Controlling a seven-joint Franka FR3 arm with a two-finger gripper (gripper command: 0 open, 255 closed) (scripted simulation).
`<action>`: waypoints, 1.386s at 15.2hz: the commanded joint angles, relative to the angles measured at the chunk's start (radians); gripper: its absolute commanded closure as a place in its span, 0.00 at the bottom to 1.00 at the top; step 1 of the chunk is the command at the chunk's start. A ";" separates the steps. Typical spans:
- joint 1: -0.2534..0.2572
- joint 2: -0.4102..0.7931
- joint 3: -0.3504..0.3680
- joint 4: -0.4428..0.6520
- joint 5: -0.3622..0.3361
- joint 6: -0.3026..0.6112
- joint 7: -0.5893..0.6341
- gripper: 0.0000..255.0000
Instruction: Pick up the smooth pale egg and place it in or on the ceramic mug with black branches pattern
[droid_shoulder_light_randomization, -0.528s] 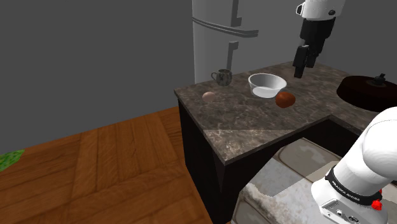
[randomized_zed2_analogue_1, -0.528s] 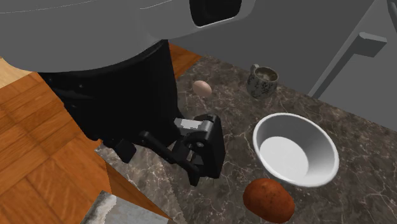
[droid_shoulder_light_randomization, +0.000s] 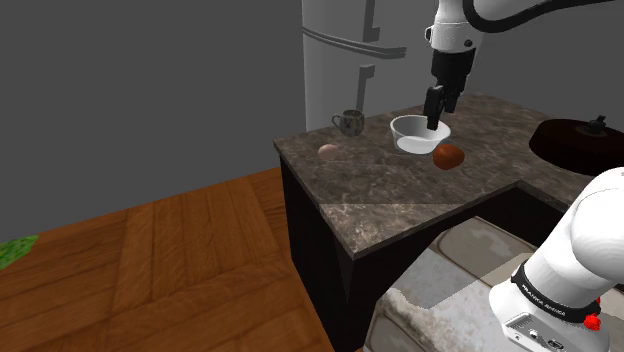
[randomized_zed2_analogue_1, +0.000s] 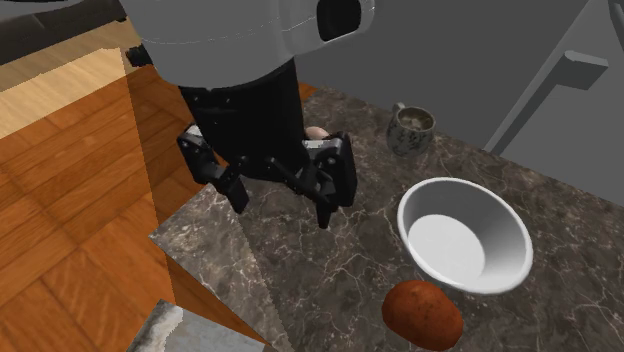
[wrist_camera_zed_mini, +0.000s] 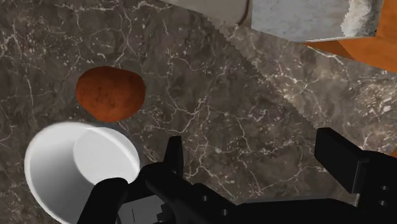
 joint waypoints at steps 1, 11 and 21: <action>0.006 0.075 0.008 0.019 -0.011 0.062 0.000 0.00; 0.026 0.441 0.054 0.178 -0.090 0.282 0.012 0.00; 0.056 0.814 0.088 0.454 -0.210 0.383 0.041 0.00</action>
